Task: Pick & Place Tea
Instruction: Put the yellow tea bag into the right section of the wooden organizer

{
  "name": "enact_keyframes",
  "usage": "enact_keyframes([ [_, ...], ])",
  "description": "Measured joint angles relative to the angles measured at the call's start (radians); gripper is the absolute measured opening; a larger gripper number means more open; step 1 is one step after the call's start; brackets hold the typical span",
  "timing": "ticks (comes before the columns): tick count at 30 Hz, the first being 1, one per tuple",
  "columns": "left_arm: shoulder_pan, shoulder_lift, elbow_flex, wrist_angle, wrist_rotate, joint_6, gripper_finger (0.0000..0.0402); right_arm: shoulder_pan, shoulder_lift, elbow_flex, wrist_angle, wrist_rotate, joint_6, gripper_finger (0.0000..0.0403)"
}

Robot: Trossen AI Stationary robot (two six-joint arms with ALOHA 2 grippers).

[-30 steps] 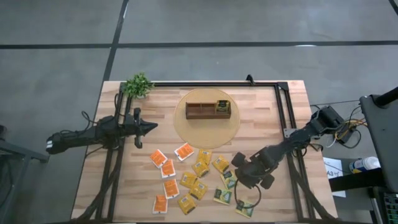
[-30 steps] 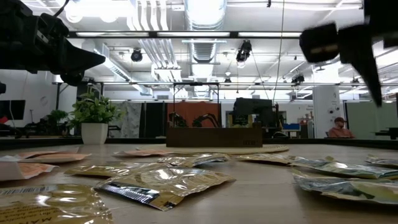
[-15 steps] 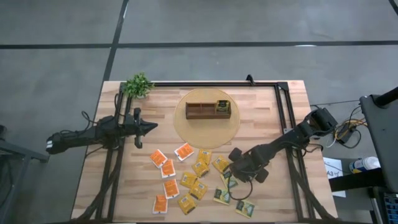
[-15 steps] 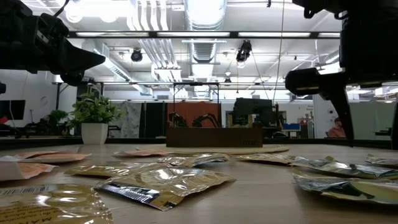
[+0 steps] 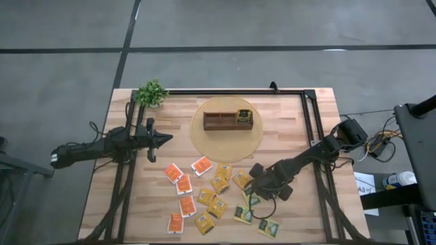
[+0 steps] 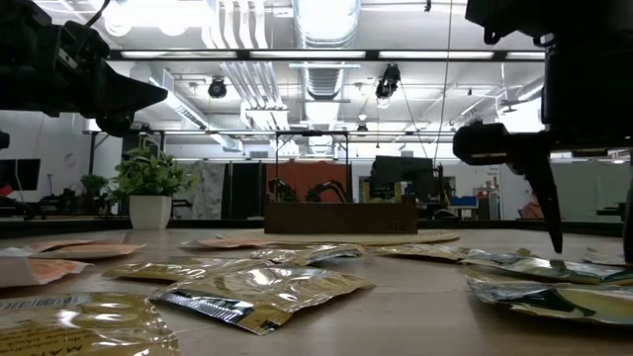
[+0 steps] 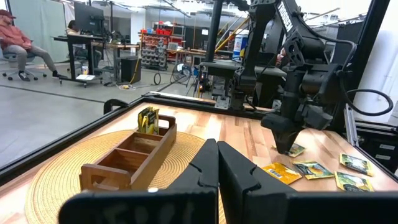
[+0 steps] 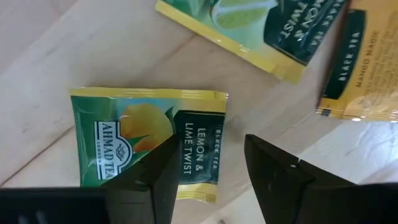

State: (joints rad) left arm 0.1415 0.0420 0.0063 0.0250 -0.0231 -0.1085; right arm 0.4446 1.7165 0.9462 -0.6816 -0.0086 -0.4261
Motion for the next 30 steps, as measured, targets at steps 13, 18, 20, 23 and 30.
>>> enact_keyframes([
  [13, 0.000, 0.000, 0.000, 0.000, 0.000, 0.000, 0.0000, 0.000, 0.001, -0.007, 0.008, -0.030, -0.005, 0.0116],
  [18, 0.000, 0.000, 0.000, 0.000, 0.000, 0.000, 0.0000, -0.001, 0.001, -0.008, 0.007, -0.053, -0.005, 0.0038],
  [20, 0.000, 0.000, 0.000, 0.000, 0.000, 0.000, 0.0000, -0.001, 0.001, -0.008, 0.008, -0.052, -0.005, 0.0017],
  [23, 0.000, 0.000, 0.000, 0.000, 0.000, 0.000, 0.0000, -0.004, 0.001, -0.008, 0.008, -0.053, -0.005, 0.0010],
  [30, 0.000, 0.000, 0.000, 0.000, 0.000, 0.000, 0.0000, -0.011, -0.005, 0.024, -0.048, -0.036, -0.001, 0.0008],
])
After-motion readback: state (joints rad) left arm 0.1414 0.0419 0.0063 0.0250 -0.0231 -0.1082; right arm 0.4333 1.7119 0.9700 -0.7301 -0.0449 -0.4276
